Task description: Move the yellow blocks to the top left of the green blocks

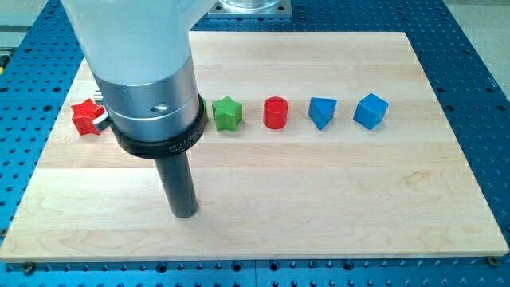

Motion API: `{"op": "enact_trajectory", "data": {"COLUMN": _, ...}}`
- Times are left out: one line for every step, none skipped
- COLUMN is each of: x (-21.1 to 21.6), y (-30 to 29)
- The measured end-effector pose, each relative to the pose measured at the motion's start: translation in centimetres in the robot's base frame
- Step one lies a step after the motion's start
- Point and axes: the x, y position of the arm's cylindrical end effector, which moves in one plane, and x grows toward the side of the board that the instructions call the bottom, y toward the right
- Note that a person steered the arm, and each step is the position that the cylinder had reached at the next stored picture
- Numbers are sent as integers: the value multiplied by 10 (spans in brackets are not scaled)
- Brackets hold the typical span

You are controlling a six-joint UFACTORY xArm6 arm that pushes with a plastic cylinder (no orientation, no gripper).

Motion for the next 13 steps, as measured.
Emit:
{"op": "enact_trajectory", "data": {"x": 1, "y": 0}}
{"op": "enact_trajectory", "data": {"x": -6, "y": -31}}
{"op": "enact_trajectory", "data": {"x": -31, "y": -79}}
{"op": "enact_trajectory", "data": {"x": -41, "y": -123}}
{"op": "enact_trajectory", "data": {"x": -92, "y": -117}}
{"op": "enact_trajectory", "data": {"x": -113, "y": -129}}
{"op": "enact_trajectory", "data": {"x": -148, "y": -112}}
{"op": "enact_trajectory", "data": {"x": -142, "y": -108}}
{"op": "enact_trajectory", "data": {"x": -105, "y": -107}}
{"op": "enact_trajectory", "data": {"x": -105, "y": -65}}
{"op": "enact_trajectory", "data": {"x": -116, "y": -55}}
{"op": "enact_trajectory", "data": {"x": -159, "y": -60}}
{"op": "enact_trajectory", "data": {"x": -170, "y": -57}}
